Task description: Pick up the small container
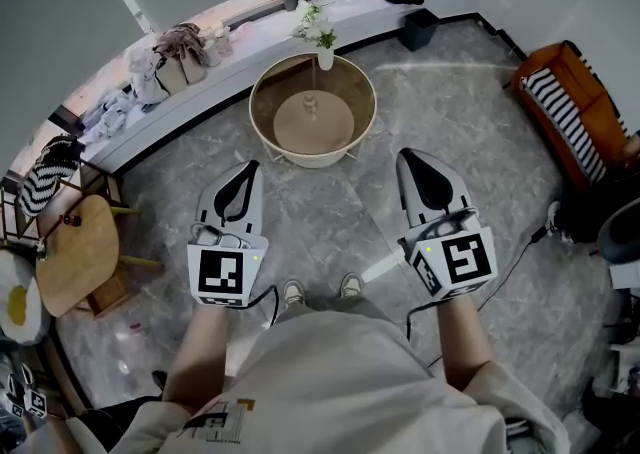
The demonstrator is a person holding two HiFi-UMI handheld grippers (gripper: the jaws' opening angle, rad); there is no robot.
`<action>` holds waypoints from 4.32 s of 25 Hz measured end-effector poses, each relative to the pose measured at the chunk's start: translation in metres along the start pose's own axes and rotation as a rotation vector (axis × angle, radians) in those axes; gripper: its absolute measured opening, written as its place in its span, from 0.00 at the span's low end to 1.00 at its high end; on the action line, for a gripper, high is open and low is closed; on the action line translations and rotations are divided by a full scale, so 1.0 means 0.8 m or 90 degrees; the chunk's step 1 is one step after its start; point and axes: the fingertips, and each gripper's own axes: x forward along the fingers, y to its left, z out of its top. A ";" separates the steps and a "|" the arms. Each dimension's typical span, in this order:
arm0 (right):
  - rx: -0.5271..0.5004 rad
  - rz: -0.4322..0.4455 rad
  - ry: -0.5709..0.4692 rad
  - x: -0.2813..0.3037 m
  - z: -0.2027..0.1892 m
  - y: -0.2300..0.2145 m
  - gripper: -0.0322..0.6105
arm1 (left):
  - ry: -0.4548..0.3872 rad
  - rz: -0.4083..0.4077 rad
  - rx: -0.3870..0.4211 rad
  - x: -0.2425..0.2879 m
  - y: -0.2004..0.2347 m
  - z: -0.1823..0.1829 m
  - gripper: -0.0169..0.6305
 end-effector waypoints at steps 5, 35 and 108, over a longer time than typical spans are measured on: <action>0.002 0.009 0.003 0.007 -0.008 -0.021 0.06 | 0.012 0.010 0.002 0.018 -0.007 0.001 0.04; -0.010 0.071 0.035 0.054 -0.076 -0.110 0.06 | 0.037 0.078 -0.019 0.100 -0.033 -0.022 0.04; 0.023 0.128 0.152 0.664 -0.223 -0.216 0.06 | 0.081 -0.057 -0.059 0.592 0.272 -0.240 0.15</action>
